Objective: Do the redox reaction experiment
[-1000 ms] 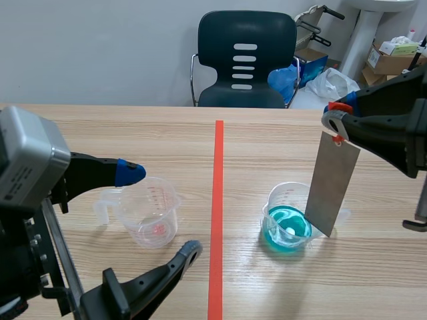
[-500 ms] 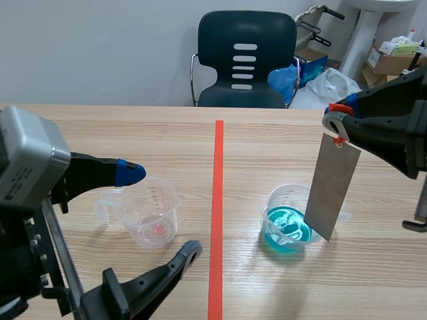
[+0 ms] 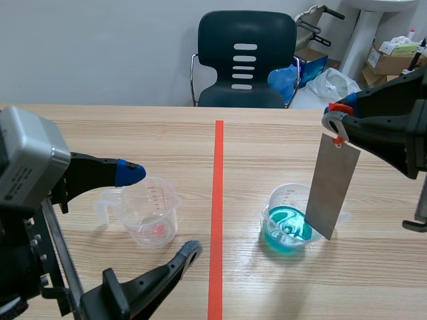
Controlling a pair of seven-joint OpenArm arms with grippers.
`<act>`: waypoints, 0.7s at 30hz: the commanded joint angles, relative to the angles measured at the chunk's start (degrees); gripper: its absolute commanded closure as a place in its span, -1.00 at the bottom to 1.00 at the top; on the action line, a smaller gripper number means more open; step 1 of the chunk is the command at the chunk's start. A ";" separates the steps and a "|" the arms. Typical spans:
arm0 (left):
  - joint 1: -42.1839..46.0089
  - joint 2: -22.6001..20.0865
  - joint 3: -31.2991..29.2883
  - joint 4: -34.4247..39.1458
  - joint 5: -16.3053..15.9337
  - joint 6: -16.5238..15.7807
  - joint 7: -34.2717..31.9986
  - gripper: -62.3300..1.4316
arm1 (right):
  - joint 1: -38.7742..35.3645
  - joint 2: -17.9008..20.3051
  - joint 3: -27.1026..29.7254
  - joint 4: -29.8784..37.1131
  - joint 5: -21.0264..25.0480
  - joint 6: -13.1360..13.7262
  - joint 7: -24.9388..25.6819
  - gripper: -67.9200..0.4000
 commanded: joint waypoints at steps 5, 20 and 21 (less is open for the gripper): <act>-0.28 0.28 0.11 0.68 -0.55 0.09 -0.76 -1.00 | 0.52 0.96 0.81 0.48 2.43 0.04 0.90 0.97; -0.28 0.28 0.11 0.68 -0.55 0.09 -0.76 -1.00 | 0.50 6.43 4.22 0.57 12.57 0.66 0.85 0.97; -0.28 0.28 0.11 0.68 -0.55 0.09 -0.76 -1.00 | 0.50 7.10 4.44 0.57 13.42 0.72 0.85 0.97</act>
